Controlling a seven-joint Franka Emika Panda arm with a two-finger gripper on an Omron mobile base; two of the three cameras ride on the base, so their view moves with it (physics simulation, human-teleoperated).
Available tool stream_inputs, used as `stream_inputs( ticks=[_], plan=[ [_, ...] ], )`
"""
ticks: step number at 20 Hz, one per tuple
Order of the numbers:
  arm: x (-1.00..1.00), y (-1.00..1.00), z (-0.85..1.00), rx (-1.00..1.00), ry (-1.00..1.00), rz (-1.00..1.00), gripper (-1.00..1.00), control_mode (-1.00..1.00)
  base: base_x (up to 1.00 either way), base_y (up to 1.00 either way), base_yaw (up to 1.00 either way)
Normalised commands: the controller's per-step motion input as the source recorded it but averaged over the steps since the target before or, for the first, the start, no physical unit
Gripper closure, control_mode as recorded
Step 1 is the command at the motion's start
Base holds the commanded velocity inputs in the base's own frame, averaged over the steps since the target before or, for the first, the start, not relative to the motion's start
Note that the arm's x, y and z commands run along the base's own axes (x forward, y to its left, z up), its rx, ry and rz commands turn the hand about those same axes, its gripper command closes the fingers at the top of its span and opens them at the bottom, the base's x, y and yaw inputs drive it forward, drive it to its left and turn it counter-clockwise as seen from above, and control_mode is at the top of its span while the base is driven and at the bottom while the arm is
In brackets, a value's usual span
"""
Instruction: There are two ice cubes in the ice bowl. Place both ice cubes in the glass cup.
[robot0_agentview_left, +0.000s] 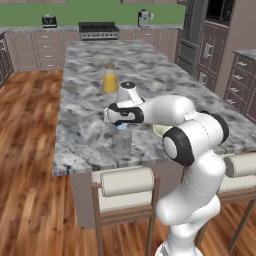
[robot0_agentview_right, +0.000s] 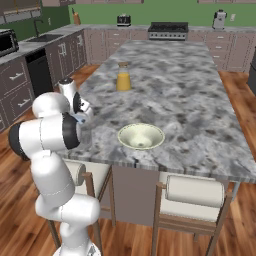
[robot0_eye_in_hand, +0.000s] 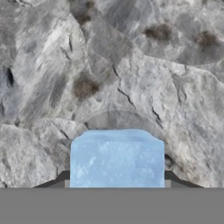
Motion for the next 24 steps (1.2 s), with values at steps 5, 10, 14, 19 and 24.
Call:
stream_inputs(
  ticks=[5, 10, 14, 19, 24],
  plan=[
    [-0.28, 0.00, -0.13, 0.00, 0.00, 0.00, 1.00, -1.00, 0.00, 0.00, 0.00],
    [0.11, -0.11, -0.01, 0.00, -0.02, 0.00, 1.00, -1.00, 0.00, 0.00, 0.00],
    [0.02, 0.00, 0.00, 0.00, 0.00, 0.00, 1.00, -1.00, 0.00, 0.00, 0.00],
    [0.00, 0.00, -0.02, 0.00, 0.00, 0.00, 1.00, -1.00, 0.00, 0.00, 0.00],
    [-0.11, 0.00, -0.07, 0.00, 0.00, 0.00, 1.00, -1.00, 0.00, 0.00, 0.00]
  ],
)
